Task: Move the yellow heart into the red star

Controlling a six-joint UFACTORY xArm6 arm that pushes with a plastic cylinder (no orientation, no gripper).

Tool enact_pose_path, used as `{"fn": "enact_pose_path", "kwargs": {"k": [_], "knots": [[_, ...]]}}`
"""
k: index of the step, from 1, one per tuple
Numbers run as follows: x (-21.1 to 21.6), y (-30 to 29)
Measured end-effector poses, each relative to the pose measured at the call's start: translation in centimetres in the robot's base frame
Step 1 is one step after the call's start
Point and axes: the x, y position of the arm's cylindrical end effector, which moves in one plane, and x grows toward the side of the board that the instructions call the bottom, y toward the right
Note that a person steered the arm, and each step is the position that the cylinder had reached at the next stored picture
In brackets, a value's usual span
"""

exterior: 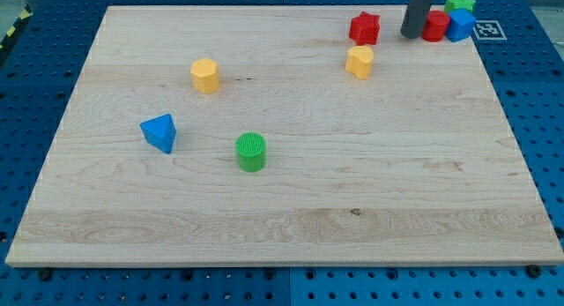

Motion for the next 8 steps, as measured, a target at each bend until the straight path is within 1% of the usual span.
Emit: {"fn": "enact_pose_path", "kwargs": {"k": [1, 2, 3, 4, 5, 6, 8], "knots": [[0.6, -3.3], [0.2, -7.2], [-0.8, -9.7], [0.3, -9.7], [3.5, -5.4], [5.6, -4.7], [9.5, -6.9]]}}
